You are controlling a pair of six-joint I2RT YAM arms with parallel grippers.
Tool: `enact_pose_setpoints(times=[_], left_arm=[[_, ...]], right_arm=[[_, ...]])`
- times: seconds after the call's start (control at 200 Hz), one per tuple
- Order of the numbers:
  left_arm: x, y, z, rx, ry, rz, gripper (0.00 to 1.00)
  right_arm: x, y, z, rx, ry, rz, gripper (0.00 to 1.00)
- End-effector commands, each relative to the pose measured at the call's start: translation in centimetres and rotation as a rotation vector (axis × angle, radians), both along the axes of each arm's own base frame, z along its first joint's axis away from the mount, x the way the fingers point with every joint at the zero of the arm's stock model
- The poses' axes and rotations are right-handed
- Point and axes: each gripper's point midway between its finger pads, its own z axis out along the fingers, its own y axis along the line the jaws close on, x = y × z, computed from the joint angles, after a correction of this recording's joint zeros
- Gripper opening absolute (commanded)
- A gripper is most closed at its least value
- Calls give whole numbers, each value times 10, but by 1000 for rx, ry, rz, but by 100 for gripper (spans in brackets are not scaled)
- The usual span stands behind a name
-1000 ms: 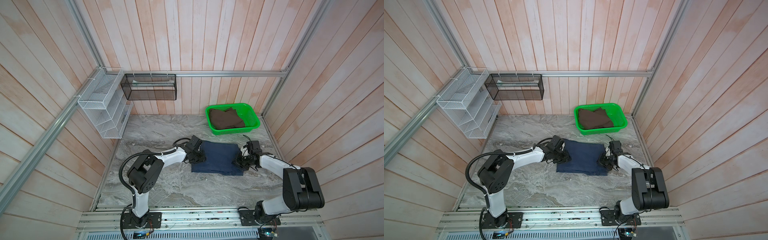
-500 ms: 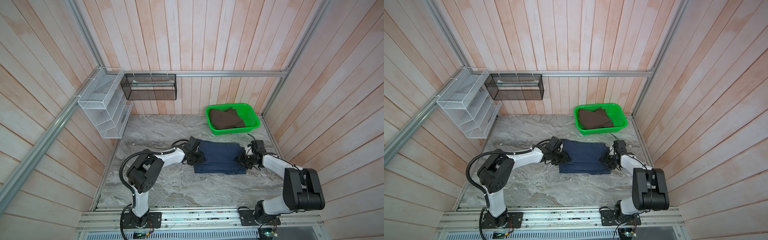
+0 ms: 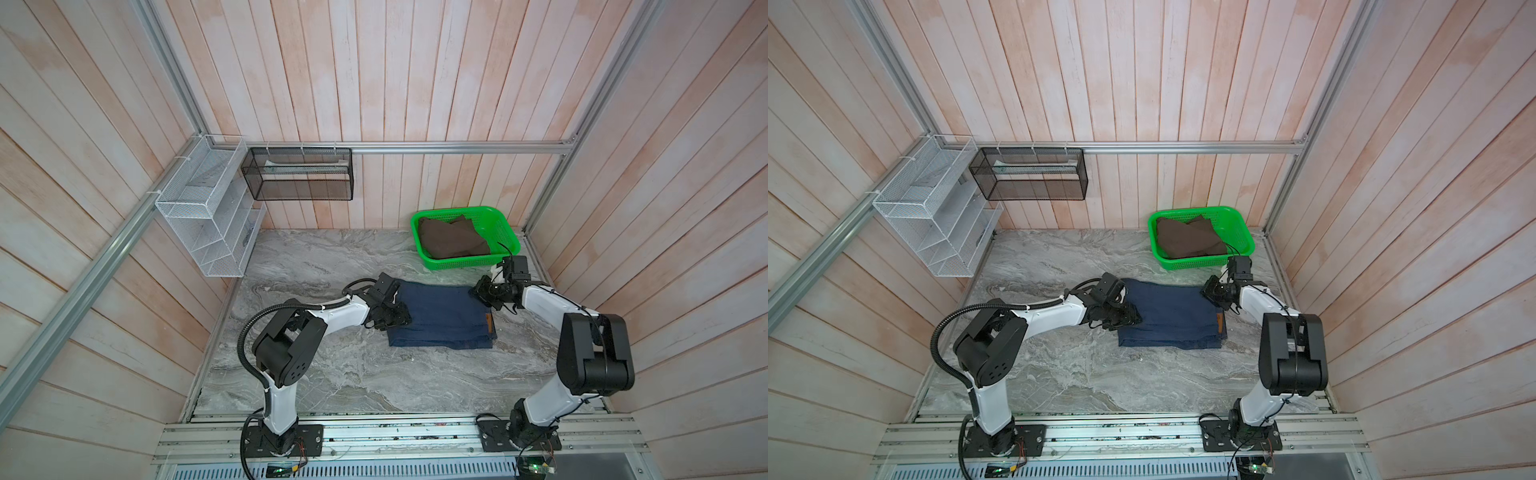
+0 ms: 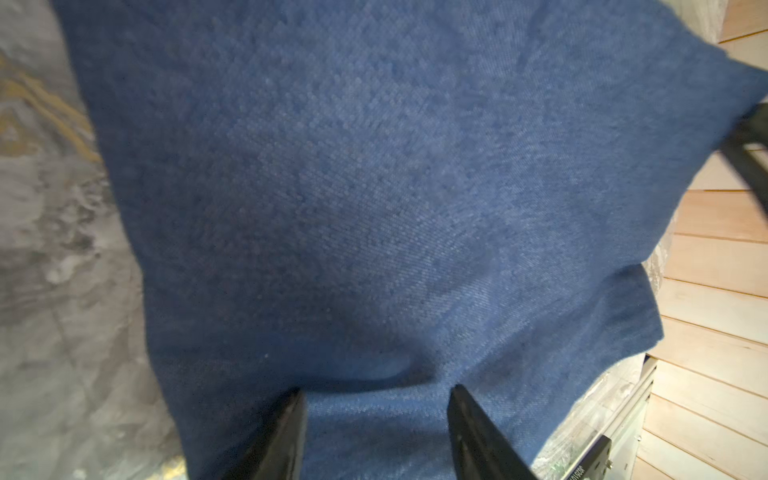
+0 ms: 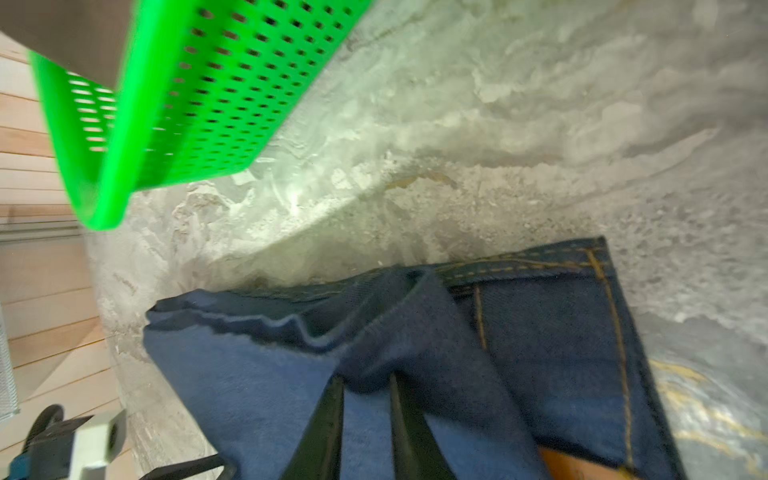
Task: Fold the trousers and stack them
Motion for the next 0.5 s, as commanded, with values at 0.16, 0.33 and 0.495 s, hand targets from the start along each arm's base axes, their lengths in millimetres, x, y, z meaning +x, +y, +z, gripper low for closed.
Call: enact_pose_setpoints(times=[0.16,0.33,0.495], left_arm=[[3,-3,23,28,-67,-19,61],[0,-29,67,191,-214,17,65],[-2,-49,82,389,-294,75,73]], right_arm=[[-8,-18,-10,-35,19,-53,25],[-4,-14,51,-8,-128,-47,41],[-11,-23,90,-34,-195,-78,45]])
